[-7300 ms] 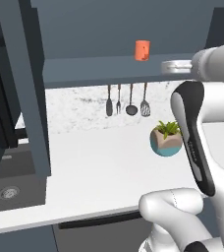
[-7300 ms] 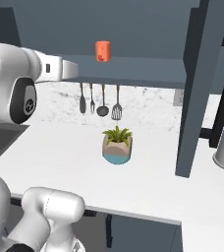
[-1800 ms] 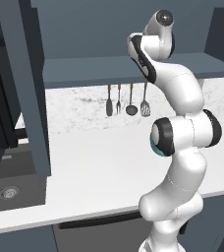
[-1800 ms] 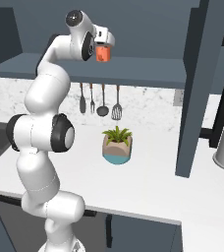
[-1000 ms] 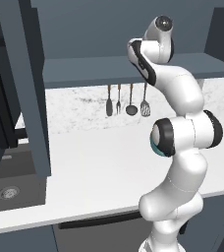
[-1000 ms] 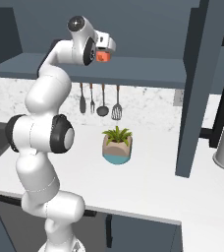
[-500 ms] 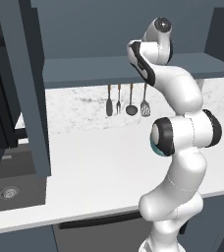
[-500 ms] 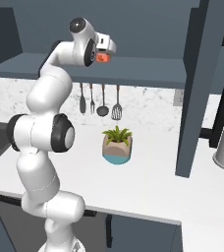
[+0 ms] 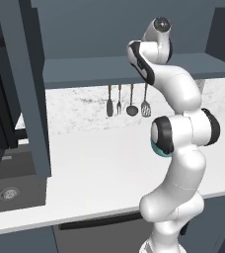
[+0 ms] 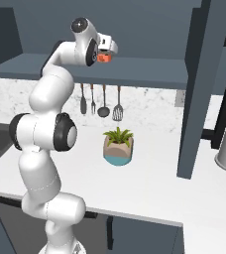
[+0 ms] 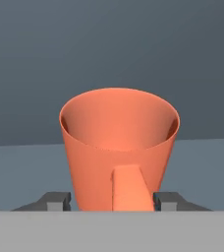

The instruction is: Gather all objects into one cabinet and sort the glasses and bowls to opposite sides.

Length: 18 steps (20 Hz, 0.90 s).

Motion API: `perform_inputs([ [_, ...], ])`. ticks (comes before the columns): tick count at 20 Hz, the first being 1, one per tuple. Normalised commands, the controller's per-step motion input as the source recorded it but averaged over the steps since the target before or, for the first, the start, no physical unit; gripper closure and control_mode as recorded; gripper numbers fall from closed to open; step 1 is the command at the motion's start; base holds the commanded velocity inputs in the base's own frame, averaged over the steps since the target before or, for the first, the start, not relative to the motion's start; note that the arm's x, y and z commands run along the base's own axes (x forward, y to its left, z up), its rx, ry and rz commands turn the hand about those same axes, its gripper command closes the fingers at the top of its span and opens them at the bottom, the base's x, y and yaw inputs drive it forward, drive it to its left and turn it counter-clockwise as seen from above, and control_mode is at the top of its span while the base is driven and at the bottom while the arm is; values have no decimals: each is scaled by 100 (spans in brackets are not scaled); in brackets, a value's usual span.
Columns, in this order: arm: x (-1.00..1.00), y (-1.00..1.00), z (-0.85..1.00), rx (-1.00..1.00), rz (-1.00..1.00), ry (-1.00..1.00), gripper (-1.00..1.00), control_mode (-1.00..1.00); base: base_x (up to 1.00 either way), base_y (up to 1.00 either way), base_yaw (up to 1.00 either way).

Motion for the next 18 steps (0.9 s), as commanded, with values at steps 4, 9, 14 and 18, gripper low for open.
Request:
perform_inputs([
  [4,0,0,0,0,0,0,100,-100,0,0,0],
  [9,-18,0,0,0,0,0,100,-100,0,0,0],
  [14,-71,0,0,0,0,-3,100,-100,0,0,0],
  [18,-70,0,0,0,0,-1,100,-100,0,0,0],
])
